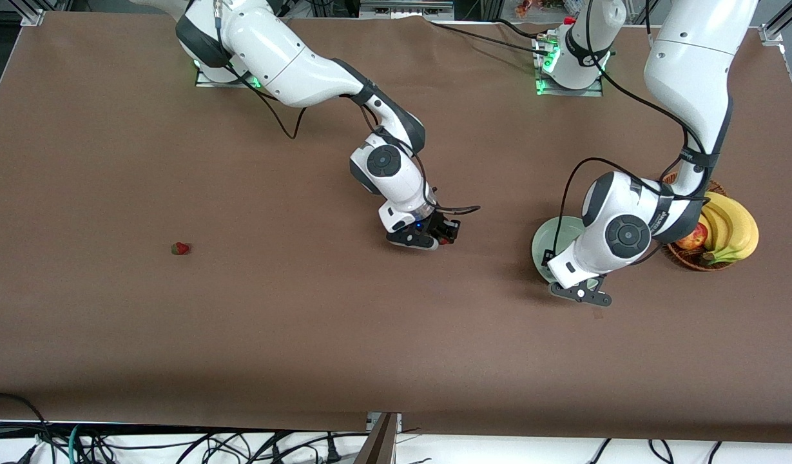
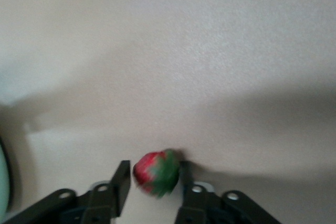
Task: Collect all strawberries into plate
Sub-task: 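Set the strawberry mid-table with the right gripper while the left gripper returns, then grasp the strawberry with the left gripper while the right gripper grasps another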
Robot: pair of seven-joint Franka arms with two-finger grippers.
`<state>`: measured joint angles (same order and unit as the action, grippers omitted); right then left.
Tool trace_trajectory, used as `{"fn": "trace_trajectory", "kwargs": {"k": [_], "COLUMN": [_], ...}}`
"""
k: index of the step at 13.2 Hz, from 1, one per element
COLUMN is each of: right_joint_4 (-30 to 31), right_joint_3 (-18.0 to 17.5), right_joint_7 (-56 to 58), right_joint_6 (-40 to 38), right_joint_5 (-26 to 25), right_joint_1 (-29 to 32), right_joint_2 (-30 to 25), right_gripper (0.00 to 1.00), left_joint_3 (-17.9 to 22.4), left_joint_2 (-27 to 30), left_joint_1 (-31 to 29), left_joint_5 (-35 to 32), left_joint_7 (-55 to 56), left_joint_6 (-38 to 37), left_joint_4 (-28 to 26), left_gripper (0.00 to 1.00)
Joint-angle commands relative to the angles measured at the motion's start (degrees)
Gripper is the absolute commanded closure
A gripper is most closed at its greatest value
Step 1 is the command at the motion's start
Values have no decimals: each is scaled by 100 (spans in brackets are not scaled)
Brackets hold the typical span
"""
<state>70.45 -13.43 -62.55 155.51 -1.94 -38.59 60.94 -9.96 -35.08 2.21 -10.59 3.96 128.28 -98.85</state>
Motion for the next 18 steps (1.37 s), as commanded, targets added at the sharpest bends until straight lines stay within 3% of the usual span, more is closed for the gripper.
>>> {"fn": "trace_trajectory", "kwargs": {"k": [1,4,6,10,13,16,18], "right_joint_4": [-154,485,925,1970,2332,2395,2482], "right_joint_3": [-55,-81,-81,-29,515,1042,1298], "right_joint_7": [233,2160,3410,5389,6261,6964,7186], "right_joint_6": [-894,-2329,-2674,-2798,-2842,-2851,-2851], "right_joint_5": [-17,44,80,62,53,-8,-8], "right_joint_1": [446,1561,2300,3531,3692,3718,3718], "right_joint_2": [-483,-1521,-1882,-2437,-2552,-2534,-2526], "right_gripper": [0,0,0,0,0,0,0], "left_joint_3": [-112,-191,-200,-182,-130,-129,-129], "left_joint_2": [273,352,335,46,-279,-535,-649], "left_joint_1": [-45,17,278,1307,1922,2108,2143], "left_joint_5": [-40,423,733,646,550,-318,-470], "left_joint_7": [8,43,305,2228,3335,3978,4148], "left_joint_6": [-136,-145,-145,-57,599,856,1014], "left_joint_4": [-38,31,50,330,322,331,331], "left_gripper": [0,0,0,0,0,0,0]}}
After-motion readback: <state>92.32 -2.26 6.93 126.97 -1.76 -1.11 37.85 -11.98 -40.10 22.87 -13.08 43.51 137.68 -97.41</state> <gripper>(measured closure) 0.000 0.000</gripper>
